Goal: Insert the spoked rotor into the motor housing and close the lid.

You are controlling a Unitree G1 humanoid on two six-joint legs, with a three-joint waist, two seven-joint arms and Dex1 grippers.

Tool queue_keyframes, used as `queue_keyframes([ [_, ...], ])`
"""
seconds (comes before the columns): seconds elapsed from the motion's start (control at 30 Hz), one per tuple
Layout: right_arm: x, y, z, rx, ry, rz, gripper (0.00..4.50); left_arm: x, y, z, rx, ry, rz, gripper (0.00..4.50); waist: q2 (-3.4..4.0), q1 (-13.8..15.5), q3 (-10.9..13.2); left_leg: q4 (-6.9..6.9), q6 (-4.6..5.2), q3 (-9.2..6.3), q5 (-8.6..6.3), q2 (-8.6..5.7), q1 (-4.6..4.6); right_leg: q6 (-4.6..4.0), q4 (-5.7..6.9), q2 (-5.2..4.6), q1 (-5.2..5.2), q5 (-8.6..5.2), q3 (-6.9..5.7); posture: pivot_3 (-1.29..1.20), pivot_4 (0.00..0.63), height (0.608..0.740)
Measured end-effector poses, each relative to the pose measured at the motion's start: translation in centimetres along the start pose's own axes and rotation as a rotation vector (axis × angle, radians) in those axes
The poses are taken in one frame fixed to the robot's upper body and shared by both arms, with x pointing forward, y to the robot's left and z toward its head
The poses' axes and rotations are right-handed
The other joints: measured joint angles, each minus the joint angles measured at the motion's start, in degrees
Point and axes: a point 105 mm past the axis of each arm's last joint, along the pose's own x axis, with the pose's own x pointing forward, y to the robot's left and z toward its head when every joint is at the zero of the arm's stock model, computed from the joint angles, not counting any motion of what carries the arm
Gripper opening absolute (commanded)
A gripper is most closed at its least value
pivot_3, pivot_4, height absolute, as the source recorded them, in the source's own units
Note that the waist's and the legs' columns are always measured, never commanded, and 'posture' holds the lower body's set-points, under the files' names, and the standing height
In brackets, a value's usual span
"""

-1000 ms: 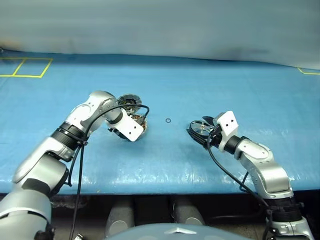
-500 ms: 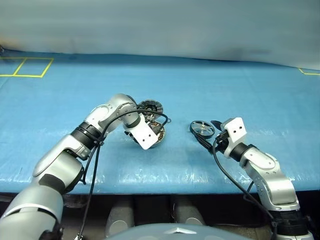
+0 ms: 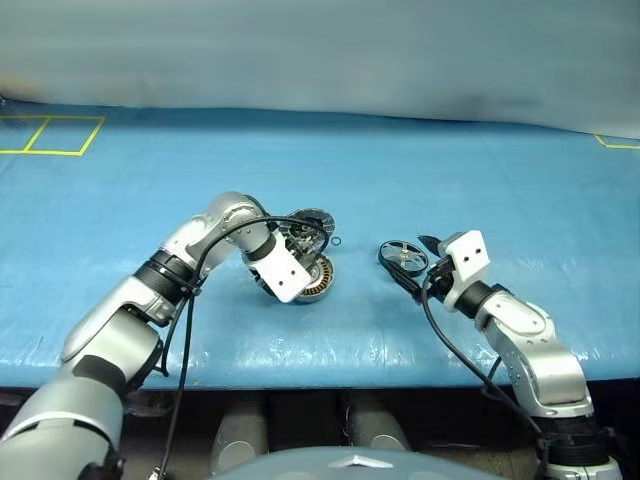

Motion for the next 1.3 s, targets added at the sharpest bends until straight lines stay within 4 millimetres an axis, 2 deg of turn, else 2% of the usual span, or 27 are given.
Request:
queue_keyframes([
  [0.3, 1.1, 0.3, -0.2, 0.01, -0.003, 0.035, 4.5, -3.6, -0.6, 0.3, -0.112, -0.053, 0.134, 3.13, 0.0, -0.3, 0.0, 0.03, 0.0, 0.01, 0.0, 0.01, 0.01, 0.0, 0.0, -0.01, 0.01, 0.0, 0.0, 0.0, 0.15, 0.74],
  [0.47, 2.5, 0.8, 0.2, -0.022, -0.018, 0.073, 4.5, -6.5, 0.2, 1.0, -0.365, -0.231, 0.325, 3.13, 0.03, -0.8, 0.0, 0.02, 0.0, 0.0, 0.0, 0.02, 0.02, 0.0, 0.02, 0.0, 0.0, 0.0, -0.02, 0.0, 0.15, 0.74],
  [0.53, 3.4, 0.9, 0.6, -0.042, -0.024, 0.088, 4.5, -7.9, 0.3, 0.3, -0.507, -0.303, 0.471, 3.13, 0.05, -1.4, 0.0, 0.0, 0.0, 0.01, 0.0, 0.04, 0.08, 0.01, 0.04, 0.0, 0.02, 0.0, -0.01, 0.0, 0.15, 0.74],
  [0.63, 4.5, 0.1, 0.6, -0.061, 0.0, 0.07, 4.5, -8.9, -0.3, -1.5, -0.723, -0.394, 0.681, 3.13, 0.07, -1.5, 0.0, -0.01, 0.0, 0.0, 0.0, 0.04, 0.12, 0.0, 0.06, 0.01, 0.04, 0.01, -0.02, 0.0, 0.15, 0.74],
  [0.7, 5.3, -0.3, 0.4, -0.062, 0.019, 0.051, 4.5, -8.6, -1.6, -2.8, -0.873, -0.436, 0.798, 3.13, 0.06, -1.5, 0.0, -0.01, 0.0, -0.01, 0.0, 0.05, 0.12, 0.01, 0.07, 0.01, 0.04, 0.02, -0.03, 0.0, 0.15, 0.74],
  [0.77, 5.9, -0.4, 0.1, -0.047, 0.03, 0.051, 4.5, -7.5, -3.6, -3.8, -1.007, -0.448, 0.842, 3.13, 0.06, -1.5, 0.0, -0.06, 0.0, -0.03, 0.0, 0.05, 0.09, 0.09, 0.07, 0.01, 0.01, 0.07, -0.05, 0.0, 0.15, 0.74],
  [0.83, 6.7, -0.1, 0.0, -0.034, 0.036, 0.072, 4.5, -6.0, -5.8, -4.1, -1.117, -0.445, 0.846, 3.13, 0.06, -1.4, 0.0, -0.1, 0.0, -0.02, 0.0, 0.05, 0.08, 0.08, 0.04, 0.0, -0.02, 0.07, -0.04, 0.0, 0.15, 0.74],
  [0.9, 7.3, 0.1, 0.1, -0.032, 0.041, 0.096, 4.5, -5.2, -7.0, -3.9, -1.178, -0.452, 0.848, 3.13, 0.02, -1.2, 0.0, -0.1, -0.01, -0.03, 0.01, 0.05, 0.06, 0.04, 0.03, -0.01, -0.02, 0.05, -0.06, 0.0, 0.15, 0.74],
  [0.97, 8.2, 0.6, 0.4, -0.037, 0.041, 0.133, 4.5, -5.4, -7.4, -3.8, -1.199, -0.449, 0.877, 3.13, 0.02, -1.2, 0.0, -0.05, -0.01, 0.0, 0.01, 0.04, 0.09, 0.0, 0.03, -0.01, 0.02, 0.04, -0.05, 0.0, 0.15, 0.74],
  [1.07, 9.4, 1.2, 0.7, -0.057, 0.045, 0.184, 4.5, -6.0, -6.9, -3.2, -1.178, -0.464, 0.911, 3.13, 0.02, -1.2, 0.0, 0.0, -0.02, 0.03, 0.02, 0.03, 0.14, 0.01, -0.01, -0.04, 0.11, 0.07, -0.03, 0.0, 0.15, 0.74],
  [1.3, 11.4, 2.6, -0.6, -0.056, 0.104, 0.267, 4.5, -5.9, -6.7, -2.8, -1.195, -0.498, 0.931, 3.13, 0.02, -1.6, 0.0, -0.14, -0.02, 0.02, 0.01, 0.04, 0.16, 0.01, -0.04, -0.02, 0.08, 0.08, -0.04, 0.0, 0.15, 0.74],
])
